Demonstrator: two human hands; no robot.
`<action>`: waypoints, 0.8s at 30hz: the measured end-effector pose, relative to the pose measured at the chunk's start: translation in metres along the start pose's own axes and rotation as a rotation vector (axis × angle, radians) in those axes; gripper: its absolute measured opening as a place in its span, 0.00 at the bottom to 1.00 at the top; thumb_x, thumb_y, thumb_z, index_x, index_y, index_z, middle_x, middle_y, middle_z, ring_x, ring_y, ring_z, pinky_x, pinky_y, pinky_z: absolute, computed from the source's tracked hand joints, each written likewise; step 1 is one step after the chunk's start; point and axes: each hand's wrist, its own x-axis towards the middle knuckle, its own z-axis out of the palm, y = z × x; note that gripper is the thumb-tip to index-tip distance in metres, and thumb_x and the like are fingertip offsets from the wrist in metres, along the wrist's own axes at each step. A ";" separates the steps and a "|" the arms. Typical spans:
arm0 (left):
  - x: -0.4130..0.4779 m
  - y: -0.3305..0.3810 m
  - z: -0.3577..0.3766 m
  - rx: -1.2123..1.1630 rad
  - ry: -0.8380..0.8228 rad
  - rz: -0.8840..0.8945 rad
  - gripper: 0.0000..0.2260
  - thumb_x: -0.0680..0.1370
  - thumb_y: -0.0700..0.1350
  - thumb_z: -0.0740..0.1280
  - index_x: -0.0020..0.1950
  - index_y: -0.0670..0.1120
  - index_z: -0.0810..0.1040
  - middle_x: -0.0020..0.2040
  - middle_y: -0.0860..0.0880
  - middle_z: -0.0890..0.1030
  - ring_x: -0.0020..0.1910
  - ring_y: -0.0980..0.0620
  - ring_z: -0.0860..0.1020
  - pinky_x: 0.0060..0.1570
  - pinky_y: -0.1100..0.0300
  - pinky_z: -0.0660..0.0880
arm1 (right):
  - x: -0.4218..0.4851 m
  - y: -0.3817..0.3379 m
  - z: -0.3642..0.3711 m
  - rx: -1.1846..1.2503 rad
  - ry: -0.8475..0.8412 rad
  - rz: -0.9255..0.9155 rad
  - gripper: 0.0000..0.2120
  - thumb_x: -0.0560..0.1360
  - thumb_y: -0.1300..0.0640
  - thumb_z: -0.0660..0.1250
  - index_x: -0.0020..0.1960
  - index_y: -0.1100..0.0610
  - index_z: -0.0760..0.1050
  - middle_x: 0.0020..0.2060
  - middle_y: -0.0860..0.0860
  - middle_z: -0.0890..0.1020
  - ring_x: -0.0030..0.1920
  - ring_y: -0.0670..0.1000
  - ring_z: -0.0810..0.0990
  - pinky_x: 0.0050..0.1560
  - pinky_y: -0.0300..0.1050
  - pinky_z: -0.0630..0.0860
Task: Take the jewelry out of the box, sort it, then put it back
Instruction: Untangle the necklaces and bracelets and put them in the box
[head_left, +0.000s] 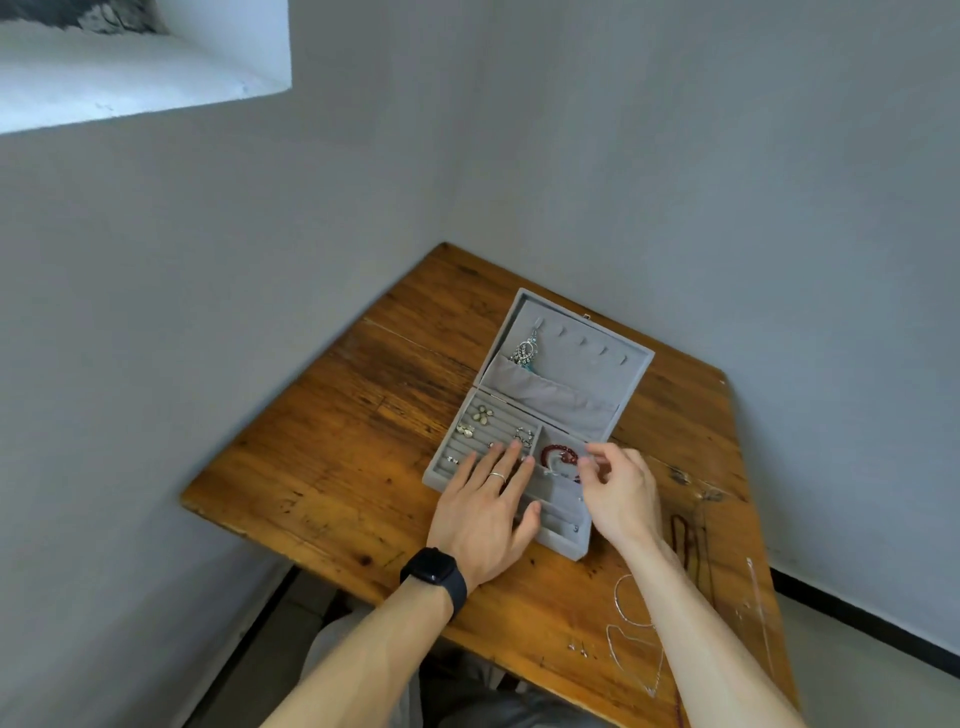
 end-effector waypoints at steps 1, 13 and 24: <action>0.000 -0.001 0.000 -0.003 0.004 0.003 0.25 0.82 0.59 0.55 0.74 0.48 0.72 0.75 0.47 0.71 0.74 0.48 0.68 0.75 0.51 0.57 | -0.003 -0.001 0.001 0.007 -0.011 -0.063 0.11 0.78 0.49 0.68 0.59 0.49 0.79 0.52 0.46 0.77 0.49 0.47 0.78 0.46 0.41 0.72; -0.002 0.003 -0.003 -0.008 -0.014 0.006 0.25 0.82 0.57 0.55 0.75 0.48 0.71 0.76 0.47 0.69 0.74 0.48 0.68 0.75 0.51 0.60 | -0.002 -0.013 0.018 0.019 0.031 -0.039 0.08 0.77 0.51 0.68 0.53 0.47 0.85 0.49 0.48 0.86 0.49 0.53 0.80 0.46 0.47 0.78; -0.002 -0.006 -0.007 0.032 -0.075 0.007 0.26 0.80 0.53 0.54 0.77 0.50 0.67 0.78 0.49 0.66 0.77 0.49 0.63 0.77 0.50 0.57 | -0.042 0.003 -0.007 0.385 0.105 0.060 0.14 0.76 0.64 0.68 0.56 0.49 0.83 0.51 0.44 0.82 0.47 0.39 0.80 0.46 0.24 0.71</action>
